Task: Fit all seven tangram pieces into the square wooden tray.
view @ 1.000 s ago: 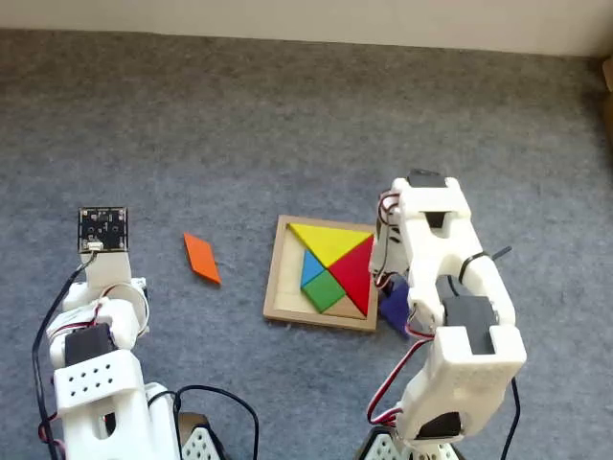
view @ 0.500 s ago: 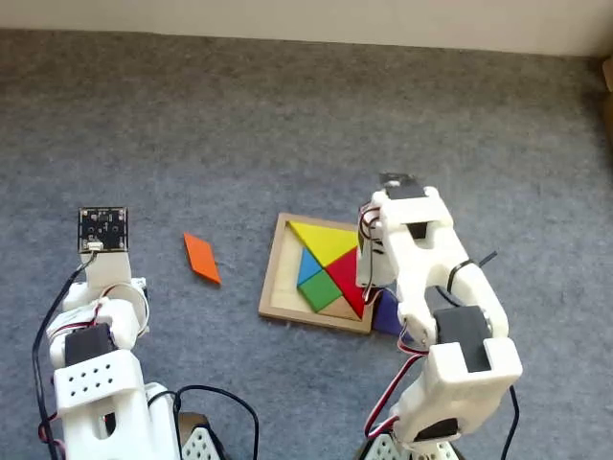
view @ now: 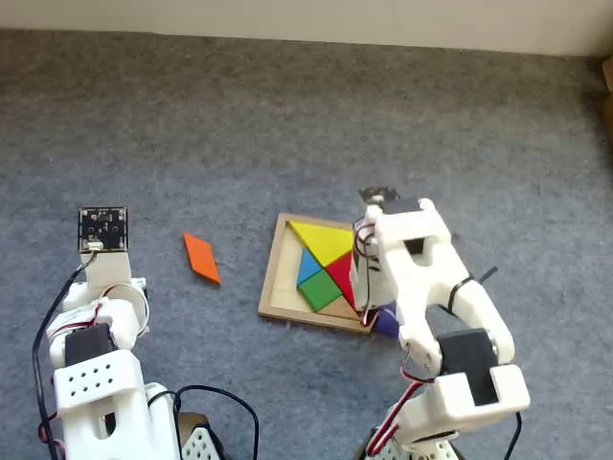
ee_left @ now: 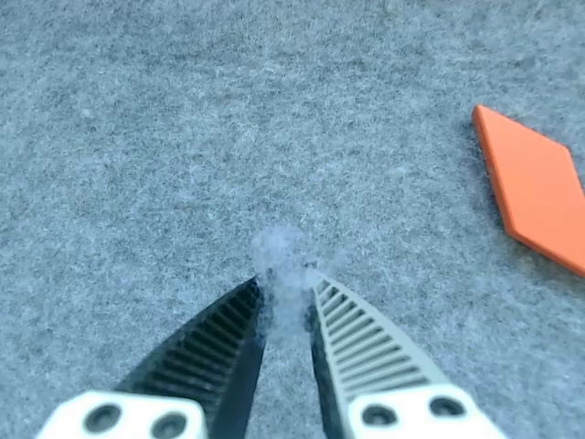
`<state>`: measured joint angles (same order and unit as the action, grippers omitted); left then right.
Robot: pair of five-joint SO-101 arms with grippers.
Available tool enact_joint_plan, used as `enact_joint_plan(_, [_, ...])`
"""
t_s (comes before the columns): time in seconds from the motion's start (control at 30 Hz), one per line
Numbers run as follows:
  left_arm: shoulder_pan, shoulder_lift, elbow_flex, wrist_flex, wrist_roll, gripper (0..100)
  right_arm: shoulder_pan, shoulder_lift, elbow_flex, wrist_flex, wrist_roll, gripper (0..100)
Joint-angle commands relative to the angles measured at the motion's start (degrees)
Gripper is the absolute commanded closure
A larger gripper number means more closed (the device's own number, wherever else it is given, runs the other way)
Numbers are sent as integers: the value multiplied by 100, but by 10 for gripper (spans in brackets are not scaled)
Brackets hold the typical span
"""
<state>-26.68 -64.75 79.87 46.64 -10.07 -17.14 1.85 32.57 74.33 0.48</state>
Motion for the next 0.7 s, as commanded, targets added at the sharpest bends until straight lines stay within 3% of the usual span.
enact_joint_plan(0.0, [40,-75,-22,-88,-62,933,-127,-321,312,-347,79,777])
enact_joint_plan(0.2, [40,-75,-22,-88,-62,933,-110,-312,505,-673,88,777])
enact_joint_plan(0.4, [40,-75,-22,-88,-62,933,-101,-312,611,-611,932,777])
enact_joint_plan(0.67, [40,-75,-22,-88,-62,933,-119,-312,778,-637,1002,776])
